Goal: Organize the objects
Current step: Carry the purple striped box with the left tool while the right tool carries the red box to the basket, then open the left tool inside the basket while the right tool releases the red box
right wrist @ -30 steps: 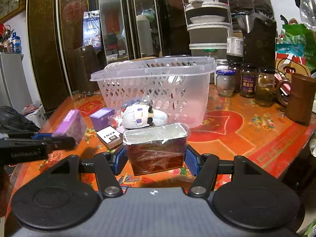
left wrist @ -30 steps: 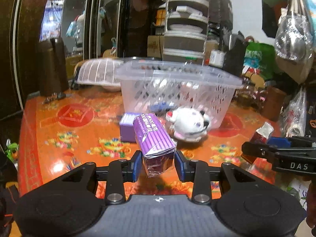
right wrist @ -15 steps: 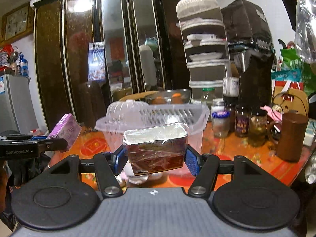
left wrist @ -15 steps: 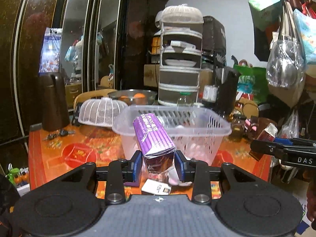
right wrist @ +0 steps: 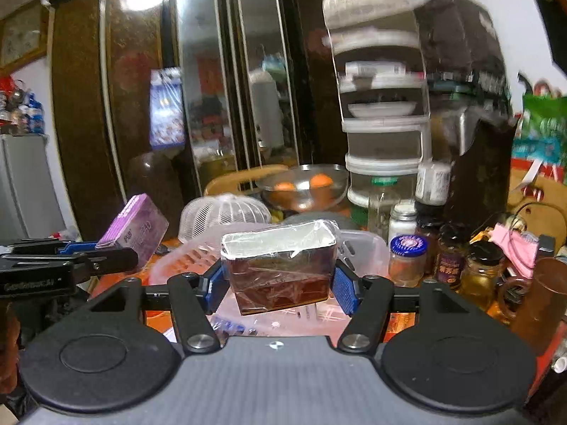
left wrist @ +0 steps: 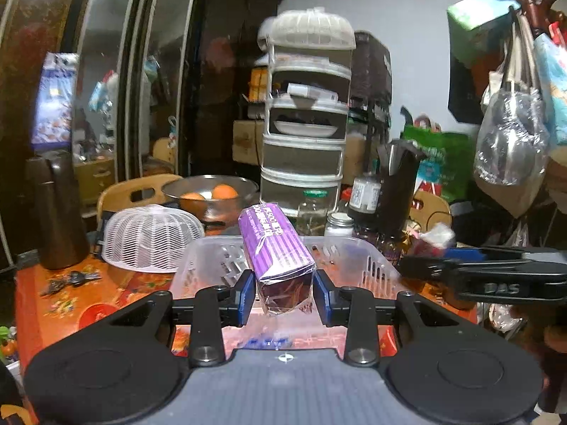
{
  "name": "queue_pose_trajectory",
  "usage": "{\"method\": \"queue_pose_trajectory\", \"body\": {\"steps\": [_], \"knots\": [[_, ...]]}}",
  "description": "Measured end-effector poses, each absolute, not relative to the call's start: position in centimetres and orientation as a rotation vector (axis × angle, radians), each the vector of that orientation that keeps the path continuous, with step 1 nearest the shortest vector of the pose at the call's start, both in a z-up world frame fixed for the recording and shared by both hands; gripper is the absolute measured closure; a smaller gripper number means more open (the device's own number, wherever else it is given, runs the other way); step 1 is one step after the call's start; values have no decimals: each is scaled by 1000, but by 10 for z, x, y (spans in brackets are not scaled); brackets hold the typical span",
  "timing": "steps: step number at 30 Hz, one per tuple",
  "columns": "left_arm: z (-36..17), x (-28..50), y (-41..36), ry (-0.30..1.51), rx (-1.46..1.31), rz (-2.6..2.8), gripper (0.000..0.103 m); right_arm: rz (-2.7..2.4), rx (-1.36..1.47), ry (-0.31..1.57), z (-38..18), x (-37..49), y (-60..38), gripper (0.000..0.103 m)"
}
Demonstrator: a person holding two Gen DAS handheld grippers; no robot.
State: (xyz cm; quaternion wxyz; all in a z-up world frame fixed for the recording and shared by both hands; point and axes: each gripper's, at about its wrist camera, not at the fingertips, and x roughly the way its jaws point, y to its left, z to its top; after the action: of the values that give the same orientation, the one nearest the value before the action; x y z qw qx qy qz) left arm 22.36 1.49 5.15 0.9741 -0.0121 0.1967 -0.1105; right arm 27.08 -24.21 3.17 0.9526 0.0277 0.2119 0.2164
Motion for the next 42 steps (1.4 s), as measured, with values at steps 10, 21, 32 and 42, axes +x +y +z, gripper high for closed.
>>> {"method": "queue_pose_trajectory", "body": {"steps": [10,21,32,42], "knots": [[12,335,15,674,-55,-188,64,341,-29,636,-2,350,-210,39],[-8,357,14,732,-30,-184,62,332,-43,697,-17,371,-204,32],[30,256,29,416,-66,-223,5,341,36,456,19,293,-240,0],[-65,197,27,567,30,-166,2,341,199,507,-71,195,-267,0]]}}
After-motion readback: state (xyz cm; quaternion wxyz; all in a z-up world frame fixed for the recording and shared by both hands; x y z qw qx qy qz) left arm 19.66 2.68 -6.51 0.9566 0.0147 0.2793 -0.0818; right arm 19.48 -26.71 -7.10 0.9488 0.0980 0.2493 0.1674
